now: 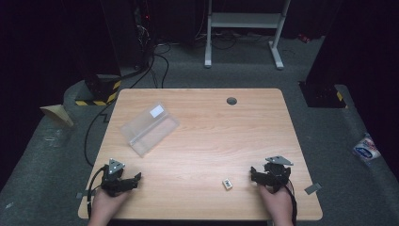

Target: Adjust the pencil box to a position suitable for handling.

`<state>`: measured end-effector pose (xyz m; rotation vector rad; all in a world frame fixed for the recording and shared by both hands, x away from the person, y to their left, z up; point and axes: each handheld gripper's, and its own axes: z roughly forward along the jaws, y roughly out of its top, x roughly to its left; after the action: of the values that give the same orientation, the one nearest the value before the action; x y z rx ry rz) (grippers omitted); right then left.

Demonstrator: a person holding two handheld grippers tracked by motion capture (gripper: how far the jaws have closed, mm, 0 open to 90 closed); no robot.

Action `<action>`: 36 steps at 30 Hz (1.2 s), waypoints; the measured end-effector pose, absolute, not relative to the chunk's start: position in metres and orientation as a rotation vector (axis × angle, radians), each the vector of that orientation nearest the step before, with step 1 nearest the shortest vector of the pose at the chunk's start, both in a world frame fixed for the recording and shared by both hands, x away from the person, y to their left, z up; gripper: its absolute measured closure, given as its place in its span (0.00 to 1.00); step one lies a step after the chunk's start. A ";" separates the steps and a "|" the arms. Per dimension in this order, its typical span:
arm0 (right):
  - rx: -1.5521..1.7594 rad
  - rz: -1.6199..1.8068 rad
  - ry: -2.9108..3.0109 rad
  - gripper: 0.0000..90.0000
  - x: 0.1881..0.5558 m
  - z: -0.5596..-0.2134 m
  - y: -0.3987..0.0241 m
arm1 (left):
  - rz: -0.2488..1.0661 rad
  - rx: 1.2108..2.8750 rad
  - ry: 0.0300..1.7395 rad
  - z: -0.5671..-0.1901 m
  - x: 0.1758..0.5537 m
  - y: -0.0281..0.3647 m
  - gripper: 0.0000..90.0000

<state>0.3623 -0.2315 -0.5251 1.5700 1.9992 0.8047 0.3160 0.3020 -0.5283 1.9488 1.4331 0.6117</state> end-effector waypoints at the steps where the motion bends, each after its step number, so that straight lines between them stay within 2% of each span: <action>1: 1.561 0.806 2.005 0.08 0.363 -0.525 -0.232 | 0.609 1.947 1.440 -0.528 0.316 0.302 0.17; 5: 1.534 0.813 2.025 0.08 0.363 -0.525 -0.232 | 0.617 1.940 1.448 -0.527 0.316 0.303 0.22; 8: 1.531 0.817 2.036 0.08 0.363 -0.525 -0.232 | 0.606 1.930 1.437 -0.526 0.318 0.304 0.29; 13: 1.516 0.823 2.048 0.08 0.364 -0.525 -0.232 | 0.628 1.888 1.404 -0.519 0.320 0.300 0.33; 14: 1.516 0.823 2.049 0.08 0.364 -0.525 -0.232 | 0.634 1.892 1.374 -0.515 0.323 0.299 0.35; 19: 1.515 0.823 2.049 0.08 0.364 -0.525 -0.232 | 0.642 1.900 1.350 -0.511 0.332 0.291 0.36; 21: 1.508 0.823 2.052 0.08 0.364 -0.525 -0.232 | 0.619 1.897 1.368 -0.511 0.337 0.289 0.40; 27: 1.511 0.825 2.051 0.08 0.363 -0.525 -0.231 | 0.679 1.860 1.348 -0.512 0.354 0.281 0.47; 36: 1.508 0.825 2.055 0.08 0.364 -0.525 -0.231 | 0.685 1.771 1.368 -0.516 0.375 0.279 0.59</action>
<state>0.3639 -0.2311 -0.5252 1.5076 2.0553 0.8255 0.3752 0.2788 -0.5156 1.7710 1.3678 0.6848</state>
